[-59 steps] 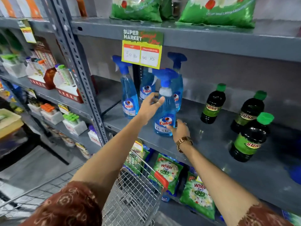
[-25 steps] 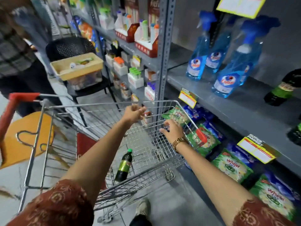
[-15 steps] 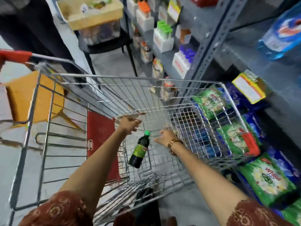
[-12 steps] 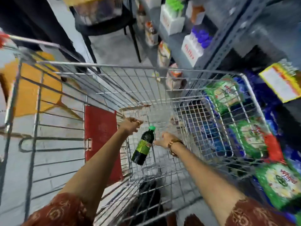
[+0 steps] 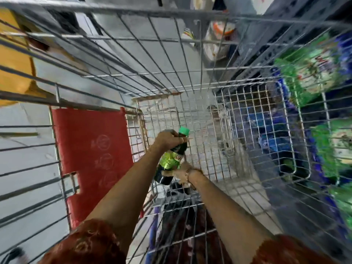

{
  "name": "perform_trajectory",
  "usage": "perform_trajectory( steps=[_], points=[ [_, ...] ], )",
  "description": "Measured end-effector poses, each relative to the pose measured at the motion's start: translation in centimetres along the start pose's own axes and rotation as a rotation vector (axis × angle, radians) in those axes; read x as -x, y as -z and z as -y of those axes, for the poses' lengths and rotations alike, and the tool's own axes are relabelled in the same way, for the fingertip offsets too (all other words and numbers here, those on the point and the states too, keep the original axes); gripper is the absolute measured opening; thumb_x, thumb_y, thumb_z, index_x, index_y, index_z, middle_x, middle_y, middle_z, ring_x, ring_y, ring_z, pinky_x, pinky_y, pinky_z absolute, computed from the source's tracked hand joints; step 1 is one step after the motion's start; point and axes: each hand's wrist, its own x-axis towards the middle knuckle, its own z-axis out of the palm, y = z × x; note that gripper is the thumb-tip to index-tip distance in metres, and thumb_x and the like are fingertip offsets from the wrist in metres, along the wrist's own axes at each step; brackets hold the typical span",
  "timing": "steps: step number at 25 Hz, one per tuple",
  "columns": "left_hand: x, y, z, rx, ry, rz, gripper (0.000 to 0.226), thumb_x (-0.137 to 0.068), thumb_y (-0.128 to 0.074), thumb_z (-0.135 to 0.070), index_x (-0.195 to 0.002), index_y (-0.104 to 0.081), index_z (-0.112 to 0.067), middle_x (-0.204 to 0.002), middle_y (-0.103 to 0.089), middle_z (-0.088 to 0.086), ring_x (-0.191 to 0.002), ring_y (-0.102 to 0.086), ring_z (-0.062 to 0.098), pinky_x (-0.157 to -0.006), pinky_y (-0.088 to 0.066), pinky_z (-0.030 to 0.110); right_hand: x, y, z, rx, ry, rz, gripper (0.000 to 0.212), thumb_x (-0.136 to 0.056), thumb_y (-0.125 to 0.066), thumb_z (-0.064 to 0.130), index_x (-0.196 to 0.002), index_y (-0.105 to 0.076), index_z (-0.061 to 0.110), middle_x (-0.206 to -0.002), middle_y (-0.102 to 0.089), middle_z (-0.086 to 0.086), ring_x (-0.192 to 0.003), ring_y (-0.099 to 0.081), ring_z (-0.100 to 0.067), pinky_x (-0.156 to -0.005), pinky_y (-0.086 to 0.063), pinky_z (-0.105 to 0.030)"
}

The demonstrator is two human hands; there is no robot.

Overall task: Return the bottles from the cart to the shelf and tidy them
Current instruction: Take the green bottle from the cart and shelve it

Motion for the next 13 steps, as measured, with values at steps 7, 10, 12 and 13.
perform_trajectory(
  steps=[7, 10, 12, 13],
  points=[
    [0.6, 1.2, 0.4, 0.126, -0.056, 0.038, 0.034, -0.075, -0.070, -0.036, -0.089, -0.066, -0.005, -0.098, -0.067, 0.019, -0.096, -0.062, 0.032, -0.087, -0.051, 0.042, 0.3, 0.2, 1.0, 0.003, 0.016, -0.004, 0.069, -0.070, -0.077, 0.023, -0.129, -0.046, 0.007, -0.132, -0.056, -0.014, -0.119, -0.054, -0.029, -0.103, -0.045, -0.043],
    [3.0, 2.0, -0.7, 0.300, -0.093, 0.108, 0.021, -0.078, -0.068, -0.022, -0.096, -0.062, -0.012, -0.097, -0.061, 0.012, -0.093, -0.058, 0.027, -0.072, -0.053, 0.034, 2.2, 1.1, 0.5, 0.049, 0.121, -0.088, 0.066, -0.067, -0.079, 0.025, -0.125, -0.052, 0.011, -0.128, -0.060, -0.012, -0.115, -0.056, -0.028, -0.100, -0.047, -0.040],
    [4.9, 2.5, -1.9, 0.370, -0.139, 0.114, 0.020, -0.080, -0.066, -0.020, -0.097, -0.060, -0.012, -0.100, -0.060, 0.011, -0.094, -0.057, 0.025, -0.067, -0.051, 0.029, 3.8, 2.2, 0.1, 0.048, 0.175, -0.157, 0.067, -0.063, -0.082, 0.026, -0.123, -0.054, 0.013, -0.124, -0.062, -0.011, -0.113, -0.058, -0.028, -0.099, -0.047, -0.041],
    [5.9, 2.8, -2.5, 0.401, -0.166, 0.111, 0.016, -0.081, -0.065, -0.020, -0.094, -0.060, -0.012, -0.100, -0.060, 0.011, -0.094, -0.056, 0.025, -0.070, -0.051, 0.030, 4.8, 2.8, 0.1, 0.055, 0.190, -0.186, 0.067, -0.062, -0.082, 0.027, -0.122, -0.055, 0.013, -0.124, -0.063, -0.011, -0.113, -0.058, -0.028, -0.100, -0.047, -0.042]
  ],
)
